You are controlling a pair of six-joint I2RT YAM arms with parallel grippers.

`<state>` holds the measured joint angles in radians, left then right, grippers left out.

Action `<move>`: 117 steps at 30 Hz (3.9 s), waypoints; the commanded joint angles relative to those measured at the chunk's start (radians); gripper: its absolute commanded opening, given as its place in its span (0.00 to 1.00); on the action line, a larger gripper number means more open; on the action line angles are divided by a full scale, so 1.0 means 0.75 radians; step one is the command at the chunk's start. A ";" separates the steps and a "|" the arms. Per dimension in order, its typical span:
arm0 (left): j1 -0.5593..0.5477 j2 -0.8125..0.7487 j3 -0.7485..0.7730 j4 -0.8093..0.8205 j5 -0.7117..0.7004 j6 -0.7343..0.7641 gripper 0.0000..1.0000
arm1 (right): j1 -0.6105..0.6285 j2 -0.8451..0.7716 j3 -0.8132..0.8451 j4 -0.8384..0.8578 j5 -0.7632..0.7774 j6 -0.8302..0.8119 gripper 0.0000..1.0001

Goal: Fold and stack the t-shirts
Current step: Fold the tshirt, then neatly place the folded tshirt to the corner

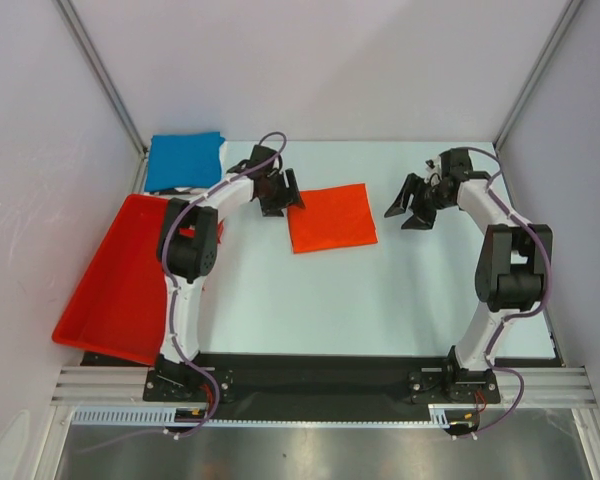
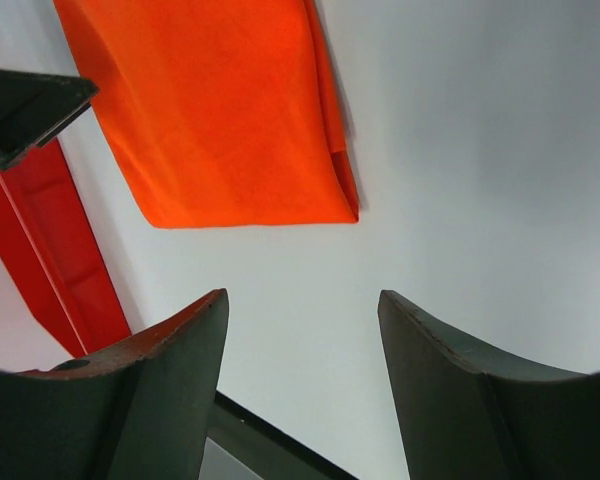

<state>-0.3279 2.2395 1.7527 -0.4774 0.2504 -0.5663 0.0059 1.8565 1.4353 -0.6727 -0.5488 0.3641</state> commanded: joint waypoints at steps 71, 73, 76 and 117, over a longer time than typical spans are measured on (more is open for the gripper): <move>0.051 0.147 0.698 -0.145 -0.857 0.691 0.00 | 0.223 -0.365 -0.349 0.036 -0.086 0.054 0.66; 0.055 0.156 0.717 -0.102 -0.872 0.745 0.00 | 0.227 -0.342 -0.351 0.044 -0.084 0.059 0.66; 0.073 0.188 0.809 -0.122 -0.915 0.831 0.00 | 0.244 -0.324 -0.369 0.075 -0.082 0.075 0.66; 0.227 -0.306 0.488 0.080 -1.044 1.187 0.00 | 0.395 -0.185 -0.359 0.245 -0.091 0.204 0.65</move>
<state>-0.1612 2.1315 2.1216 -0.4652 -0.5209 0.2947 0.2935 1.7100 1.1339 -0.5091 -0.6174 0.5049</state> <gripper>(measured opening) 0.025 0.654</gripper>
